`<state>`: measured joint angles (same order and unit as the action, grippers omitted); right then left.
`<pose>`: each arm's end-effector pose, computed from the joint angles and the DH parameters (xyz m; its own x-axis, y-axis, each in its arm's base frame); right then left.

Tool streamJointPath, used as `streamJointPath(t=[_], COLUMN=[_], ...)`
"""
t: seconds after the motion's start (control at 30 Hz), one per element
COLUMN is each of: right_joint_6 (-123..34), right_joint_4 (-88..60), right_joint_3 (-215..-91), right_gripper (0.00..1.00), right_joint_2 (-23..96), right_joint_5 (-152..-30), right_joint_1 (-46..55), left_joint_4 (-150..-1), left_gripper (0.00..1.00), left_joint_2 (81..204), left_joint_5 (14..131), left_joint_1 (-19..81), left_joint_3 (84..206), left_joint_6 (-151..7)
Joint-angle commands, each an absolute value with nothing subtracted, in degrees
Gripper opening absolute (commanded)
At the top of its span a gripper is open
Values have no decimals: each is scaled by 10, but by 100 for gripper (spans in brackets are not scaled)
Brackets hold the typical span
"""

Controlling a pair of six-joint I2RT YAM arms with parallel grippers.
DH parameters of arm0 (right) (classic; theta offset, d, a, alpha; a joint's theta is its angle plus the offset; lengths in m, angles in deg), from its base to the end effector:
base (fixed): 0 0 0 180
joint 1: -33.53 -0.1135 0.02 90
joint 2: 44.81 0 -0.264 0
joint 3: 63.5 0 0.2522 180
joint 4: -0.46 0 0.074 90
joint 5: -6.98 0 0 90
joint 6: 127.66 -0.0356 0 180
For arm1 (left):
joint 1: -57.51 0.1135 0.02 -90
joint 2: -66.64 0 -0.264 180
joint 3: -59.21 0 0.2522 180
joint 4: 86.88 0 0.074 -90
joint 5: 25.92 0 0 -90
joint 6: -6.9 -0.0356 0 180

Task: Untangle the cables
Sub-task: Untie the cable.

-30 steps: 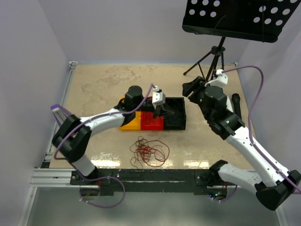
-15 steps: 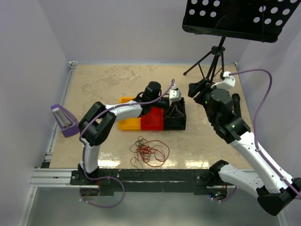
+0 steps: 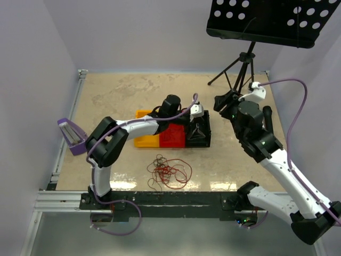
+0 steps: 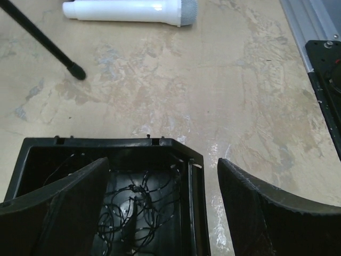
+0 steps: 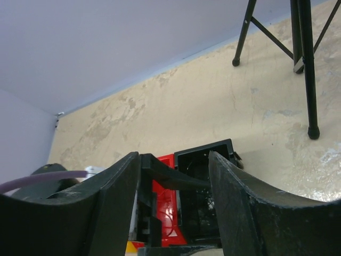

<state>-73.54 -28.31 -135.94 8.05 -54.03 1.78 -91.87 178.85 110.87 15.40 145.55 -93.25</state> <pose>0.1809 0.0916 0.3917 -0.1414 0.5154 -0.8452 0.0363 0.8559 0.5159 0.3080 -0.3134 0.2128 -0.0903 0.2443 -0.9655 0.9958 0.0084 -0.0911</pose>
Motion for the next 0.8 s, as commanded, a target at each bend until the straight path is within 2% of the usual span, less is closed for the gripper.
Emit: streamJointPath(t=[0.0, 0.1, 0.3, 0.43, 0.5, 0.53, 0.57, 0.6, 0.63, 0.7, 0.77], right_joint_6=[-748, -758, -771, -769, -769, -770, -771, -776, -781, -790, -796], right_joint_4=[-273, -261, -247, -223, -227, -229, -231, -238, -242, -248, -253], right_joint_3=[-1321, -1294, -1252, -1206, -1195, -1190, -1184, -1182, -1180, -1175, -1170], right_gripper=[57, 55, 40, 10, 7, 11, 24, 40, 48, 58, 61], right_joint_2=[85, 89, 110, 147, 165, 171, 174, 175, 171, 158, 156], right_joint_5=[-538, -545, -589, -667, -691, -699, -705, -705, -707, -711, -720], right_joint_1=[22, 22, 22, 20, 17, 14, 10, 6, 0, -11, -20], left_joint_4=[-953, -963, -940, -913, -877, -865, -854, -850, -848, -841, -824], left_gripper=[87, 90, 93, 94, 95, 95, 96, 96, 96, 97, 97], left_joint_2=[1719, 1679, 1600, 1543, 1510, 1494, 1473, 1453, 1430, 1389, 1362], left_joint_5=[1044, 1000, 942, 955, 970, 973, 977, 977, 981, 989, 1002], left_joint_1=[168, 177, 192, 217, 226, 228, 231, 230, 230, 230, 229], left_joint_3=[1429, 1407, 1367, 1338, 1325, 1317, 1306, 1294, 1277, 1252, 1238], left_joint_6=[-930, -925, -935, -922, -933, -945, -956, -968, -981, -1001, -1016])
